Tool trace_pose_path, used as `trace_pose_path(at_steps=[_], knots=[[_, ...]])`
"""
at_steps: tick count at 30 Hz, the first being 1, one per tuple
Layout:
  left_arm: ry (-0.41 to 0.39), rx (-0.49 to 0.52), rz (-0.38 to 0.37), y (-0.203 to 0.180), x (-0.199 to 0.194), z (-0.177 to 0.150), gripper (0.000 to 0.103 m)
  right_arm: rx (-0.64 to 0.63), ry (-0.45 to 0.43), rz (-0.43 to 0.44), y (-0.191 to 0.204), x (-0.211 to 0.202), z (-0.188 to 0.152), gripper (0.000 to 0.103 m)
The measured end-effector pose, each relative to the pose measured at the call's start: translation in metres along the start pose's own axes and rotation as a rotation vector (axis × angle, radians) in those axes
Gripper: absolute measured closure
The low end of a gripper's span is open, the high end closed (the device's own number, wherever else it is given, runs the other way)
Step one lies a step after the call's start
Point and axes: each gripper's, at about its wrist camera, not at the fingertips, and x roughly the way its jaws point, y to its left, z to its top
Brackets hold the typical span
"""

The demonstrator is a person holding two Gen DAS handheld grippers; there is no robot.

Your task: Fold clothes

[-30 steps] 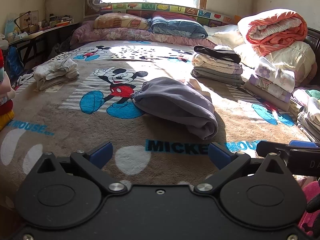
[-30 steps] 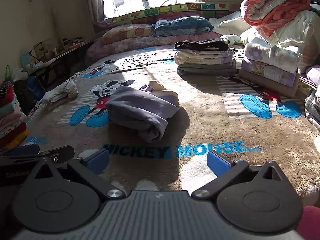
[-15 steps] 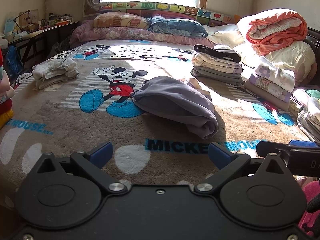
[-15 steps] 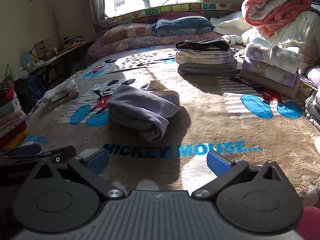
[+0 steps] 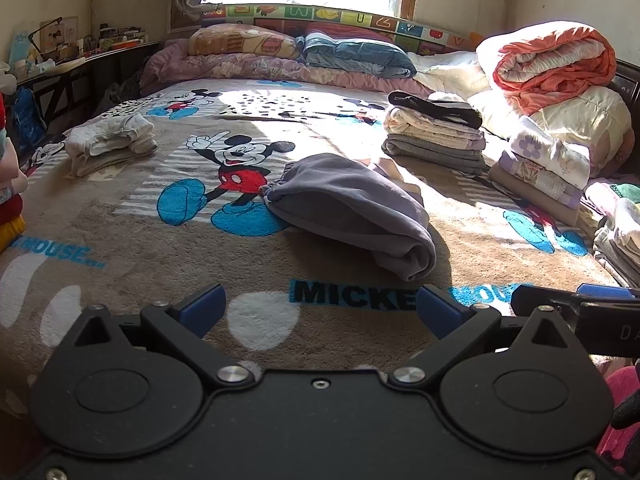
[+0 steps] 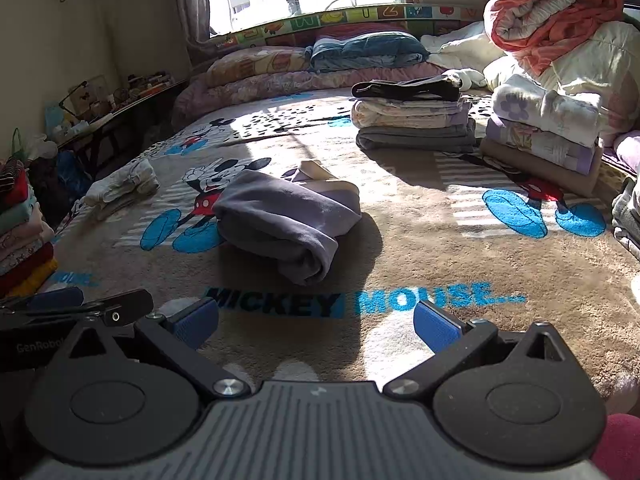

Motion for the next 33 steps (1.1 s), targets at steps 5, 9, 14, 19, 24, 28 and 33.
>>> trace_pose_path(at_steps=[5,9,14,19,24,28,33], knots=[[0.009,-0.010,-0.006,0.002,0.003,0.000,0.000,-0.005,0.006,-0.004,0.001,0.003,-0.001,0.000],[0.016,-0.019,-0.007,0.005,0.005,0.000,0.000,0.007,0.008,0.024,-0.003,0.005,-0.001,0.000],[0.034,-0.040,-0.006,0.012,0.014,0.000,0.000,0.013,-0.016,0.061,-0.006,0.009,-0.003,0.000],[0.061,-0.108,-0.020,0.028,0.031,0.007,0.000,-0.007,-0.025,0.063,-0.005,0.019,0.000,0.000],[0.095,-0.129,-0.028,0.037,0.050,0.011,0.000,-0.049,-0.039,0.049,0.001,0.031,0.005,0.000],[0.119,-0.110,-0.034,0.042,0.064,0.016,0.000,-0.073,-0.036,0.053,0.005,0.042,0.012,0.000],[0.125,-0.104,-0.049,0.053,0.082,0.027,0.000,-0.109,-0.039,0.089,0.012,0.059,0.020,0.000]])
